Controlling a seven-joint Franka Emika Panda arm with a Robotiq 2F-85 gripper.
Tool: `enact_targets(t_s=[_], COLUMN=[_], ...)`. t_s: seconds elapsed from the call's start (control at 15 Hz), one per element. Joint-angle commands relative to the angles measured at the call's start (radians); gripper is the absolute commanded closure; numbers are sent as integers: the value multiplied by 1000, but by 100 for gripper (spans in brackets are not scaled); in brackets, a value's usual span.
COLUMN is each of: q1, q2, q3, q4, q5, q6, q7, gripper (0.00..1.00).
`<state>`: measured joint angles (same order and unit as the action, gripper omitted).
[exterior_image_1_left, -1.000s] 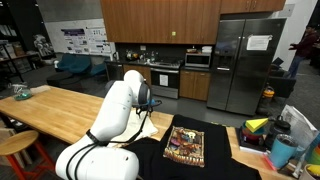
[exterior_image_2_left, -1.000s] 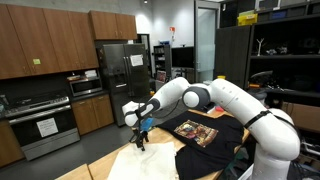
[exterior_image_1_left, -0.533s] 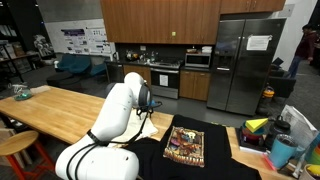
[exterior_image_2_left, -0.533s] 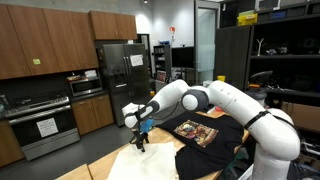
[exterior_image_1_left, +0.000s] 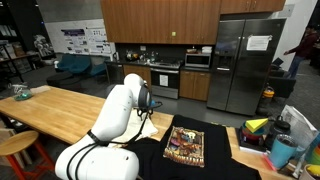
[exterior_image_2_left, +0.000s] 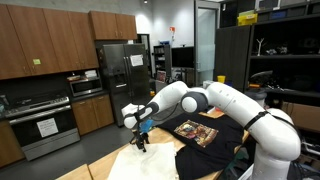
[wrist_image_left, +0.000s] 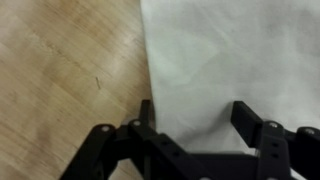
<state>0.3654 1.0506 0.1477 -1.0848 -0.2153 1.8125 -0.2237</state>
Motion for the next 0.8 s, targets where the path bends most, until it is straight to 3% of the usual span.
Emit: enact_targets(t_s=[0.0,0.4,0.73], q1=[3,-12,-45], q2=[-1,-14,-114], q3=[-12,-11,-10], q4=[30,24,-89], q5=[-2,12,22], q6=[-47,-73,-9], q7=[16,10,42], gripper=[51,97,99])
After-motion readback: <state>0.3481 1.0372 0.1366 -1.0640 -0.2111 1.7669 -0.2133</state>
